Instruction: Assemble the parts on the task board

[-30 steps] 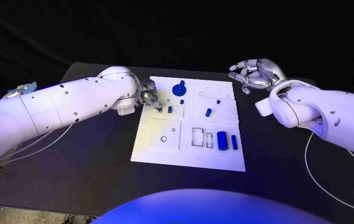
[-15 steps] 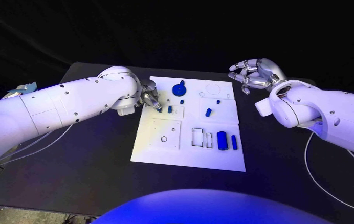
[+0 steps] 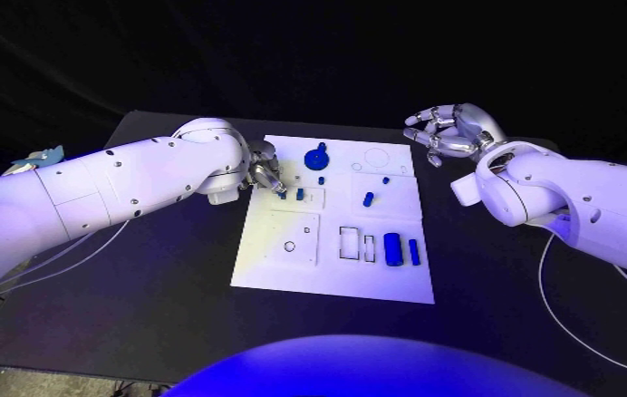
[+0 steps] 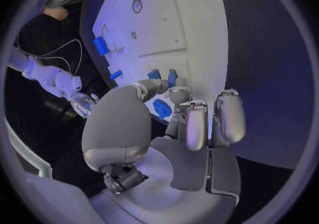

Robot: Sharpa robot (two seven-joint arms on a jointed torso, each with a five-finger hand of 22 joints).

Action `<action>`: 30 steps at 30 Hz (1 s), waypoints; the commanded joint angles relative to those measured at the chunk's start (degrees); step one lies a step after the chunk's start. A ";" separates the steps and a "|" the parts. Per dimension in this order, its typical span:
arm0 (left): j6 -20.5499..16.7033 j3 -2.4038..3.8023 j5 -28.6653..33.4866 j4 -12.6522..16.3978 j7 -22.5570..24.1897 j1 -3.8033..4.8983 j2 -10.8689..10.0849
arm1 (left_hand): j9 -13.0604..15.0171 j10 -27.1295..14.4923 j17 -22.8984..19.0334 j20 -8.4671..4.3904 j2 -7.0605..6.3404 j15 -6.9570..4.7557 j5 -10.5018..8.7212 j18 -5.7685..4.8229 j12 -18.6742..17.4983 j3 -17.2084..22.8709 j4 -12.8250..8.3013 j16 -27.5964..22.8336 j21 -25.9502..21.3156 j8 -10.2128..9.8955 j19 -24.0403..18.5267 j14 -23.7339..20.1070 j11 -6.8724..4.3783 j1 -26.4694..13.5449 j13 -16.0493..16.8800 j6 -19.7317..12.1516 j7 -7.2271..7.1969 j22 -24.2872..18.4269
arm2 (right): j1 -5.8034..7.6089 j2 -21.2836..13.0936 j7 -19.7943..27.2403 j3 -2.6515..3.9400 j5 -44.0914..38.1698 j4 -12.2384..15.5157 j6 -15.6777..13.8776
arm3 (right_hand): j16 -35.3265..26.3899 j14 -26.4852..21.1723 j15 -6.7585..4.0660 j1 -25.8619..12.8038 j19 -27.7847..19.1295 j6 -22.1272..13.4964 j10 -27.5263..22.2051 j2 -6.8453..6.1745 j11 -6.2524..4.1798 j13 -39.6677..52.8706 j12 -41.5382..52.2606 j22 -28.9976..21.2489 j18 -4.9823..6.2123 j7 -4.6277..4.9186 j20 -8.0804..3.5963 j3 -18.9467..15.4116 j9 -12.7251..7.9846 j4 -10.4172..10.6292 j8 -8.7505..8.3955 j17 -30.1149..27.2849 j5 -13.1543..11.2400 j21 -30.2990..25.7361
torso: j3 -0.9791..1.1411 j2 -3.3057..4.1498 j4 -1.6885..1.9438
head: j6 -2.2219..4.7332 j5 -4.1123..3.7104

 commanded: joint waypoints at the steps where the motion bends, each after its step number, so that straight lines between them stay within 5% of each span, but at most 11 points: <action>1: 0.10 -0.04 0.31 0.01 0.37 -0.03 0.10 | 1.07 0.22 8.92 -0.04 0.54 -0.51 0.15 0.22 -0.18 9.08 -9.01 0.36 0.27 0.18 0.13 4.57 -0.01 0.10 0.06 0.85 -0.76 0.06 | -0.05 0.10 0.51 0.01 -0.46 -0.02 0.49 | -0.16 -0.07 -0.26 -0.22 -0.29 -0.42 -0.28 0.15 -0.17 0.03 0.23 0.00 0.14 0.20 -0.02 0.06 -0.09 0.35 0.27 0.05 0.29 -0.21 | -0.02 0.02 0.05 | 0.01 -0.01; 30: 2.72 -0.13 0.13 -0.33 -0.59 -0.03 0.52 | 1.04 0.36 9.25 -0.07 0.45 -0.54 0.28 0.19 -0.25 9.23 -9.29 0.49 0.32 0.28 0.18 4.65 -0.06 -0.01 -0.04 0.94 -0.81 0.18 | -0.17 0.13 0.49 0.01 -0.49 -0.09 0.56 | -0.22 -0.11 -0.26 -0.25 -0.30 -0.48 -0.47 0.11 -0.17 -0.25 0.23 -0.02 0.15 0.20 -0.03 0.14 -0.19 0.43 0.49 -0.07 0.60 -0.37 | -0.05 -0.01 0.01 | 0.01 -0.06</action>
